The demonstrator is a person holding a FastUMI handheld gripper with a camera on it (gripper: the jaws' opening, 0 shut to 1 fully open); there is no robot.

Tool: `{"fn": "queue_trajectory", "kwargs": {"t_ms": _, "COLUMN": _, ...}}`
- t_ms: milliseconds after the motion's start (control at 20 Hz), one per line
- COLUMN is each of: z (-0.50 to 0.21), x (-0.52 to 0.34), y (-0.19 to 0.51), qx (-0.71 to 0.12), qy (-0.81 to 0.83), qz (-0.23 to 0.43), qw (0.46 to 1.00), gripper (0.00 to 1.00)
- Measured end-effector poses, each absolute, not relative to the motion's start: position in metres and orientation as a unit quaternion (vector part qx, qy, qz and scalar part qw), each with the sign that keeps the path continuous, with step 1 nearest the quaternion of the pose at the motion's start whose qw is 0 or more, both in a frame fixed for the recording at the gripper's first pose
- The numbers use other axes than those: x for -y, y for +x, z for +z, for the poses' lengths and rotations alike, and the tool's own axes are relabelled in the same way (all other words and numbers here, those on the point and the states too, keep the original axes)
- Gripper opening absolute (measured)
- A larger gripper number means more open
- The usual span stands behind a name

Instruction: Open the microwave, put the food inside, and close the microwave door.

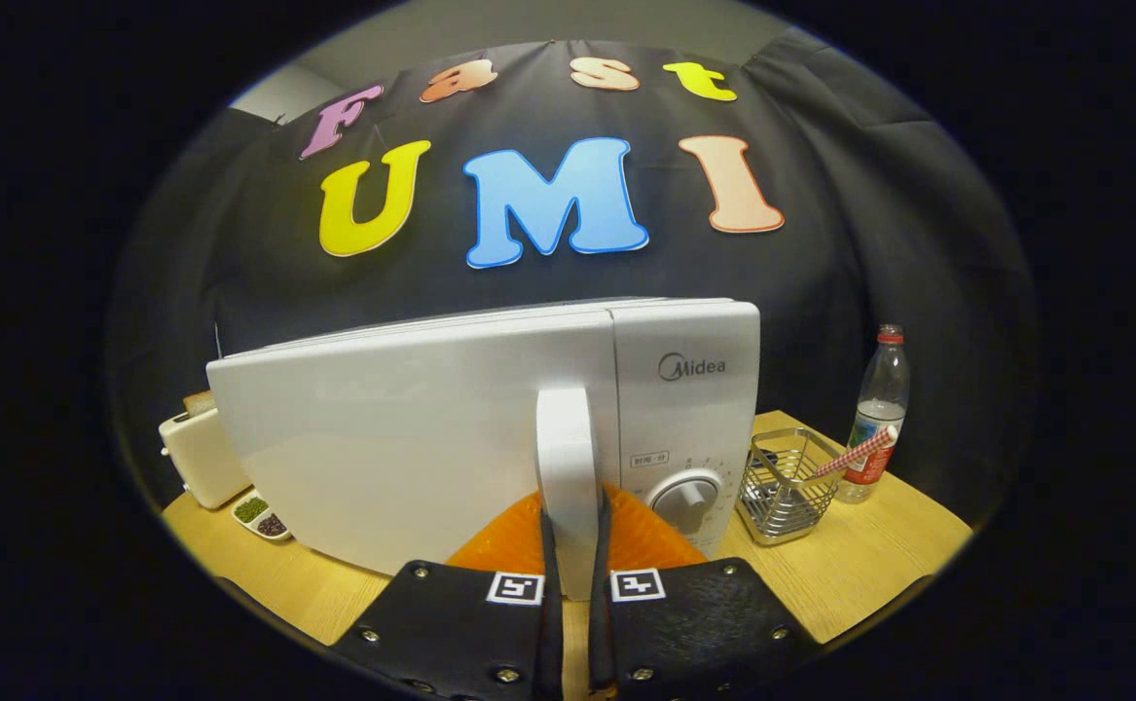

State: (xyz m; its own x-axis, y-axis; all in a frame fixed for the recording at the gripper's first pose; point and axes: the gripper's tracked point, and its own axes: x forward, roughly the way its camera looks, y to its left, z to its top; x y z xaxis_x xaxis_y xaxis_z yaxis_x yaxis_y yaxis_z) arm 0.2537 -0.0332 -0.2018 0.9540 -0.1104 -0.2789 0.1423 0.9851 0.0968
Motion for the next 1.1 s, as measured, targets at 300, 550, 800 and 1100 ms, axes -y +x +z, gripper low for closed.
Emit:
{"fn": "queue_trajectory", "kwargs": {"t_ms": 300, "z": -0.194, "x": 0.0, "y": 0.178, "qx": -0.125, "qy": 0.042, "qz": -0.023, "qw": 0.991, "gripper": 0.11}}
{"fn": "queue_trajectory", "kwargs": {"t_ms": 550, "z": -0.19, "x": -0.04, "y": 0.129, "qx": -0.114, "qy": 0.026, "qz": 0.022, "qw": 0.993, "gripper": 0.11}}
{"fn": "queue_trajectory", "kwargs": {"t_ms": 800, "z": -0.186, "x": -0.082, "y": 0.092, "qx": -0.11, "qy": 0.029, "qz": 0.066, "qw": 0.991, "gripper": 0.1}}
{"fn": "queue_trajectory", "kwargs": {"t_ms": 1100, "z": -0.182, "x": -0.181, "y": 0.039, "qx": -0.096, "qy": 0.013, "qz": 0.169, "qw": 0.981, "gripper": 0.1}}
